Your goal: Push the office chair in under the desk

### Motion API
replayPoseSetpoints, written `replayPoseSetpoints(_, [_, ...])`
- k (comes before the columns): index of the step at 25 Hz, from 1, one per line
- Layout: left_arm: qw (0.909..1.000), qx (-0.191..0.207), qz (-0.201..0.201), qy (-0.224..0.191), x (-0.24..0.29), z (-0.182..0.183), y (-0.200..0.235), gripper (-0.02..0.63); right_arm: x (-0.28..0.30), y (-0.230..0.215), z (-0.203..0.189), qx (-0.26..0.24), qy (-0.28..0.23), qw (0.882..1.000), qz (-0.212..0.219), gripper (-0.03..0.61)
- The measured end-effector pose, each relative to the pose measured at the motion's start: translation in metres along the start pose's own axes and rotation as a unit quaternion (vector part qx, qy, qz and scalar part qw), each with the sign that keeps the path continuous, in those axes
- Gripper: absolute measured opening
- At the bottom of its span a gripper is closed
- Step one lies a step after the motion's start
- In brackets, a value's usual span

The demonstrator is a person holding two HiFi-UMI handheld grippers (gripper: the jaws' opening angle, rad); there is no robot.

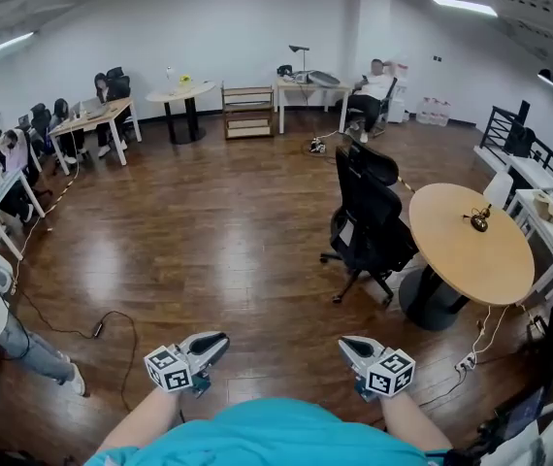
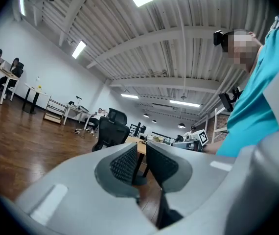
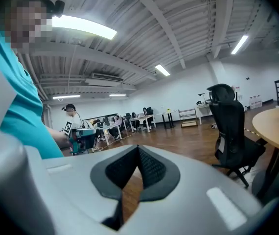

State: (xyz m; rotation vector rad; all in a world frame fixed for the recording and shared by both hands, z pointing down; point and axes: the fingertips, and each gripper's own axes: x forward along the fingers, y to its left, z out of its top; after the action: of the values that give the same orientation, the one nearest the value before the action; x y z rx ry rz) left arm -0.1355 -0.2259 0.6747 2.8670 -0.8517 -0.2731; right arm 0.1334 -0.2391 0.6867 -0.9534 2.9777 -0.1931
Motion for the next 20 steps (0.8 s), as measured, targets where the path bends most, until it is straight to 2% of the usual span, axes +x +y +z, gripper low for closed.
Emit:
replayPoseSetpoints(5, [0.9999,0.004,-0.004,0.012,-0.121,-0.002,-0.020,0.064,0.035,0.119,-0.027,0.003,0.016,1.000,0.002,0.000])
replayPoseSetpoints(9, [0.9999,-0.008,-0.002,0.012,-0.184,0.003,-0.042,0.064,0.034,0.186,-0.025,0.002,0.022,1.000,0.001,0.000])
replayPoseSetpoints(15, [0.9999,-0.010,-0.004,-0.009,-0.226,0.009,-0.091,0.064,0.003,0.240,-0.010,-0.014,0.021,1.000,-0.007,0.000])
replayPoseSetpoints(20, [1.0000,0.000,-0.005,-0.001,-0.242,-0.002,-0.169,0.064,-0.061,0.286,-0.007,-0.021,0.011,1.000,0.000,0.000])
